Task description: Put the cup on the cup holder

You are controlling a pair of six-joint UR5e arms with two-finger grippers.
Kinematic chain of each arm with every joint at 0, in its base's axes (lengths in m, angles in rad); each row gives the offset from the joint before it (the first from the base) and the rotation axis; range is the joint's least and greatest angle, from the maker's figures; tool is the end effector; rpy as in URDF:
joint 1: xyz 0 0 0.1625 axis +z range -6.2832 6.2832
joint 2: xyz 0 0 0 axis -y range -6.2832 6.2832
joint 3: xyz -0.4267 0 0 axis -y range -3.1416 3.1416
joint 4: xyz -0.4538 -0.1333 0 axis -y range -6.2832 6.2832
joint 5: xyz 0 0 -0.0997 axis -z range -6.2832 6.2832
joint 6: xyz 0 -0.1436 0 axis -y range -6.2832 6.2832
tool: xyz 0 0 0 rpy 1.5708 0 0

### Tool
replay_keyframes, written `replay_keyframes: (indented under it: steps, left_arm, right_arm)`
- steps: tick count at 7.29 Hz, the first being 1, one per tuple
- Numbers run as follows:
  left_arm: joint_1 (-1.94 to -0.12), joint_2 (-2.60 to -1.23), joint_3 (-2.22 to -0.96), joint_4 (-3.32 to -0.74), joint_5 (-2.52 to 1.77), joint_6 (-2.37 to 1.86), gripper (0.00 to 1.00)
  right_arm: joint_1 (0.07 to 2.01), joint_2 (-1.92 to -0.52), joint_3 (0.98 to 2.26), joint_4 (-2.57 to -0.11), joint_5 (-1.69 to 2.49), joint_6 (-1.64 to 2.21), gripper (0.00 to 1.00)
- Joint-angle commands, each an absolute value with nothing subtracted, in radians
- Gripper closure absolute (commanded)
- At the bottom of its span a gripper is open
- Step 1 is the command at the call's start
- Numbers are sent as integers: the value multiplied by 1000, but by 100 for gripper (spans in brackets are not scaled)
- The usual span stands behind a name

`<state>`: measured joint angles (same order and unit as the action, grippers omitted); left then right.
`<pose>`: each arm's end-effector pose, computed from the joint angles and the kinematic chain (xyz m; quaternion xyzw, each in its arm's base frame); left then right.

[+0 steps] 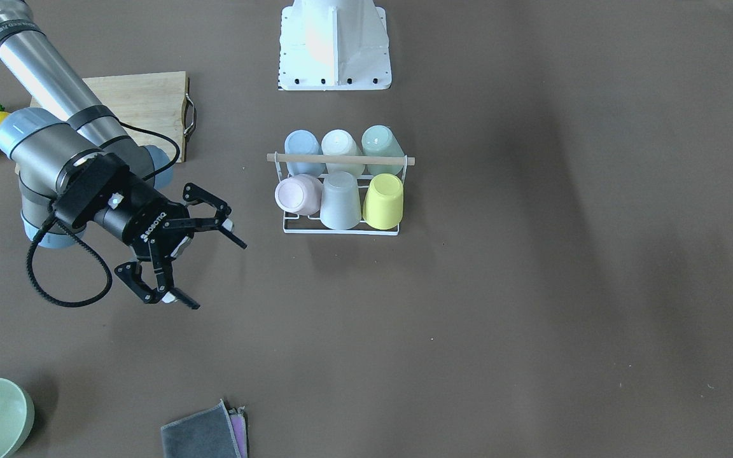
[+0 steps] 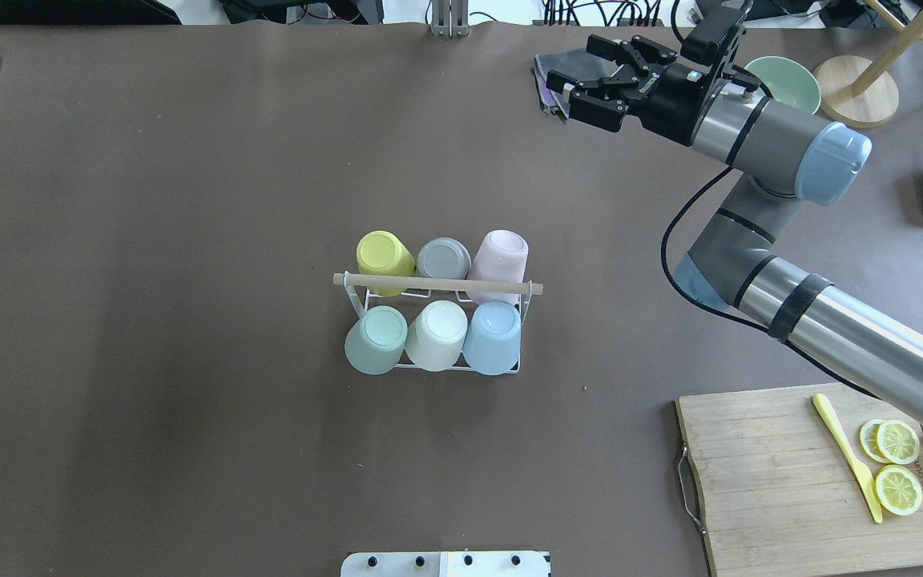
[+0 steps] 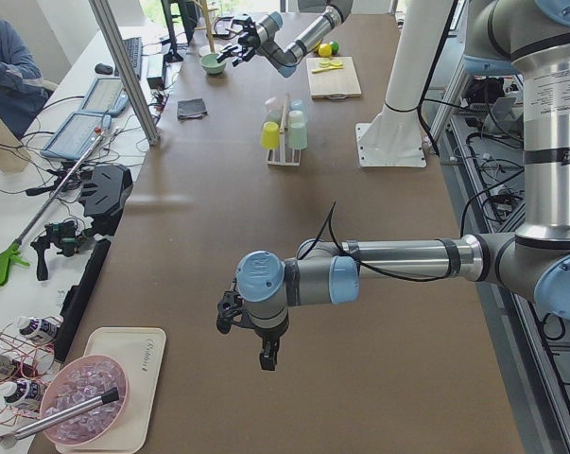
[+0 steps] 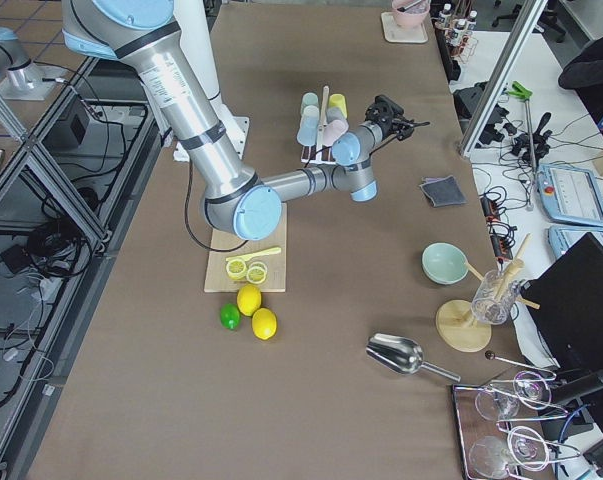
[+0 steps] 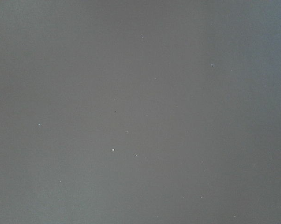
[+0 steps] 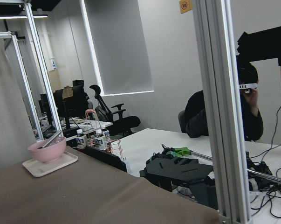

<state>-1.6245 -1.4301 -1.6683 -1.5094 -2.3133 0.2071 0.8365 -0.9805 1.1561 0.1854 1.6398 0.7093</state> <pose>-0.0620 -0.4790 0.7202 -0.0012 0.3655 0.0524 0.9293 -0.4332 -0.6640 0.2938 0.6041 -0.5579 -0.0355 0.5679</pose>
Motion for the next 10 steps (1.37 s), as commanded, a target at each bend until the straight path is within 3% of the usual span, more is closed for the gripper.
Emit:
replay_keyframes:
  steps: [1, 3, 4, 8, 10]
  left_arm:
    - [-1624, -1428, -1669, -1509, -2313, 207, 2]
    - [-1624, -1428, -1669, -1509, -2313, 207, 2]
    - [-1624, -1428, -1669, -1509, -2315, 207, 2]
    - [-1624, -1428, -1671, -1509, -2315, 207, 2]
    - [-1624, -1428, -1671, -1509, -2316, 207, 2]
  right_arm:
    - [873, -985, 1158, -91, 1635, 707, 0]
    - [879, -997, 1253, -346, 1675, 712, 0]
    - [877, -1046, 1358, -442, 1710, 715, 0]
    - [881, -1377, 1916, -896, 1795, 773, 0]
    - [882, -1414, 1990, -1121, 1815, 788, 0]
